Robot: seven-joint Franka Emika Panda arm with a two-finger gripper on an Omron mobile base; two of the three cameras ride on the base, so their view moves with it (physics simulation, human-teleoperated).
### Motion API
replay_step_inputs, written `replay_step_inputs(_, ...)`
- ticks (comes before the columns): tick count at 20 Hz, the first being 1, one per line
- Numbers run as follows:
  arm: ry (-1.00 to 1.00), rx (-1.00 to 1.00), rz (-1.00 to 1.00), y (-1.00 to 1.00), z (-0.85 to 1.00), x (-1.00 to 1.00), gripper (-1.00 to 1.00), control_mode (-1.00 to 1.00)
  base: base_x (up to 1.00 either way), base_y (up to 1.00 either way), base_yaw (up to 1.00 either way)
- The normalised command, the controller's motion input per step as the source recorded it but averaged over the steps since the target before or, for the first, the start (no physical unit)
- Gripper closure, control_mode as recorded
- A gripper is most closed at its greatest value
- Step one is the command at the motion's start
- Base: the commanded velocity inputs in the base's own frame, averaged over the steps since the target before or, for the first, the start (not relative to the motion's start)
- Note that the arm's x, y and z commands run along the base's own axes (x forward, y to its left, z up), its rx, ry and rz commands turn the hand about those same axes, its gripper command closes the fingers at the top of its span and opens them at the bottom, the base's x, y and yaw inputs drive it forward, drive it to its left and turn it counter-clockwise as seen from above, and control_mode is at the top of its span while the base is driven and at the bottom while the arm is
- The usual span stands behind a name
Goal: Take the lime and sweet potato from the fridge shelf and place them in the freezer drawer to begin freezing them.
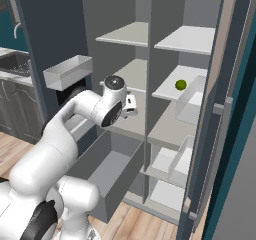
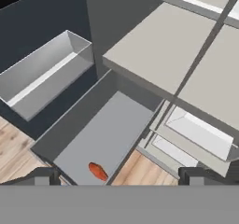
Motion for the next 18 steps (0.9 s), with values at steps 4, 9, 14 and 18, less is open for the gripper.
replay_step_inputs(4, 0.00, 0.00, -0.31, -0.60, 0.08, 0.00, -1.00, -1.00, 0.00, 0.00, 0.00)
replay_step_inputs(9, 0.00, 0.00, -0.31, -0.58, 0.02, 0.02, -1.00, -1.00, 0.00, 0.00, 0.00)
replay_step_inputs(14, 0.00, 0.00, -0.26, -0.41, 0.17, 0.20, -1.00, -1.00, 0.00, 0.00, 0.00)
replay_step_inputs(18, 0.00, 0.00, -0.19, -0.35, 0.22, 0.31, -1.00, -1.00, 0.00, 0.00, 0.00)
